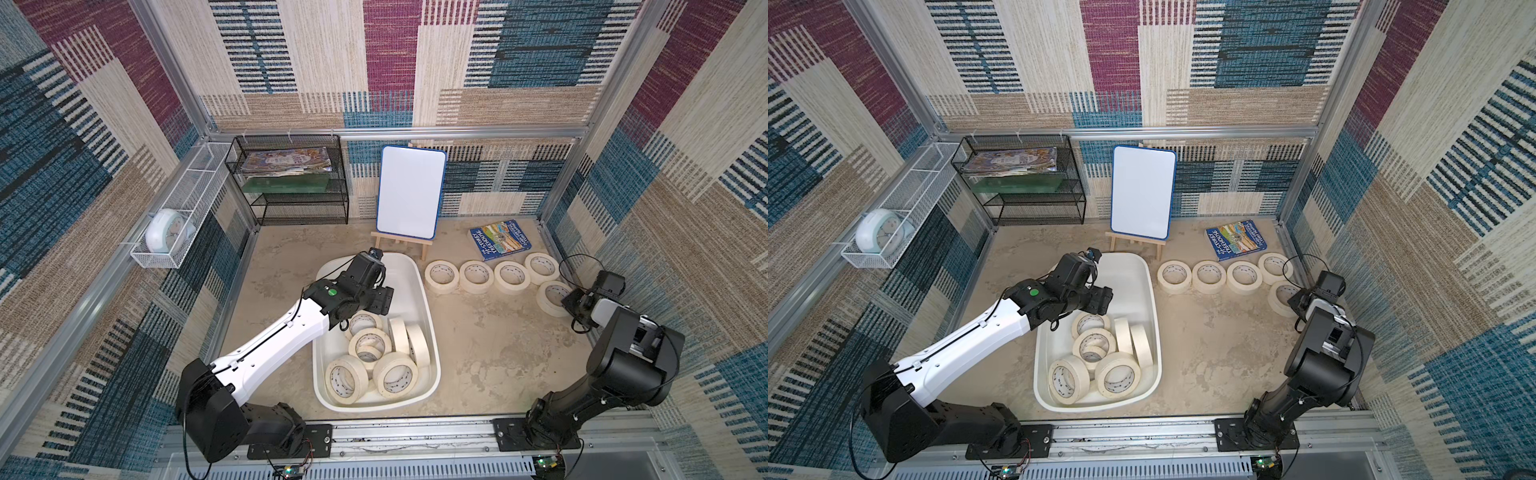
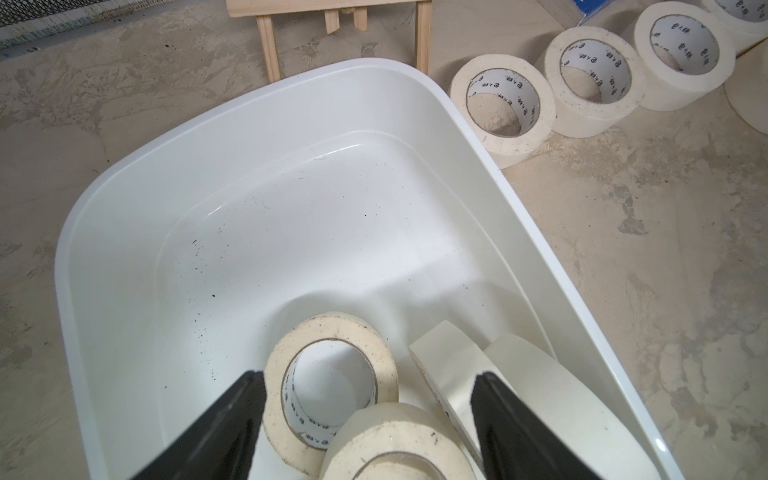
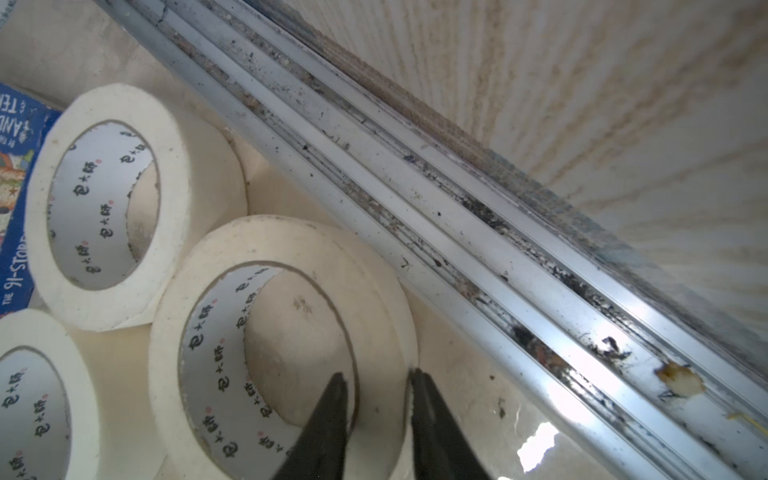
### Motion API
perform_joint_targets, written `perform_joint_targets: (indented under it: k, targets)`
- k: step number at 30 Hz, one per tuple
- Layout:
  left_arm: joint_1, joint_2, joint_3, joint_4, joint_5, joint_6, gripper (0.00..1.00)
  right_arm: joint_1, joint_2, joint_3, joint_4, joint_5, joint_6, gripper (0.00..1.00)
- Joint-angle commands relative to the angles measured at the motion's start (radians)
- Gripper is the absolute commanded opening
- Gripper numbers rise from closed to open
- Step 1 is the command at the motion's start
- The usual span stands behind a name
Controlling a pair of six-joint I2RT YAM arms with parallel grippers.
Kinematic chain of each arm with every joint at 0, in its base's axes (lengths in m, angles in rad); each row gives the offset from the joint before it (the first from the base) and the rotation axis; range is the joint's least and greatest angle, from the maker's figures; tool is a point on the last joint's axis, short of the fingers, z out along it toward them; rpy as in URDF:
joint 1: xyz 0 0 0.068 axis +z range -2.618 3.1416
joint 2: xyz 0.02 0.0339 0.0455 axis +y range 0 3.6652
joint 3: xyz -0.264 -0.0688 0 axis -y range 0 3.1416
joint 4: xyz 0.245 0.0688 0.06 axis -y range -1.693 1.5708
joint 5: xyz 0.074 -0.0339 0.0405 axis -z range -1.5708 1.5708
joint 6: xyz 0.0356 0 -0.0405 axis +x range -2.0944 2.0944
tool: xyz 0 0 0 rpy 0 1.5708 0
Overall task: Take out the art tape in the storage box
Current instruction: Place the art tape at the center of the board, then pick up the art tape from the storage box.
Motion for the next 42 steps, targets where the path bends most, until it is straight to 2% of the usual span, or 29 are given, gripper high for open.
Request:
perform_joint_targets:
  k: [1,5,7,14,19,25,34,38,42]
  targets:
    - [-0.013,-0.003,0.013,-0.047,-0.01,-0.003,0.83,0.017,-0.042,0.005,-0.018,0.043,-0.017,0.49]
    - [-0.036,-0.009,0.031,-0.096,0.014,-0.004,0.83,0.076,-0.124,0.017,-0.073,0.037,-0.022,0.57]
    - [-0.049,-0.009,0.044,-0.126,0.035,-0.005,0.83,0.118,-0.16,0.028,-0.101,-0.041,-0.04,0.58]
    - [-0.096,0.022,0.064,-0.189,0.162,-0.071,0.83,0.41,-0.223,0.094,-0.252,-0.049,-0.078,0.59]
    - [-0.108,0.092,0.063,-0.189,0.147,-0.103,0.84,0.526,-0.221,0.095,-0.305,-0.041,-0.11,0.59]
    - [-0.127,0.185,0.117,-0.189,0.171,-0.114,0.86,0.553,-0.205,0.068,-0.294,-0.034,-0.124,0.58]
    - [-0.14,0.228,0.082,-0.22,0.201,-0.129,0.86,0.555,-0.191,0.068,-0.282,-0.041,-0.13,0.57]
    - [-0.138,0.246,0.075,-0.159,0.188,-0.141,0.86,0.555,-0.183,0.061,-0.274,-0.044,-0.13,0.57]
    - [-0.138,0.284,0.081,-0.072,0.236,-0.137,0.84,0.555,-0.188,0.058,-0.274,-0.038,-0.134,0.56]
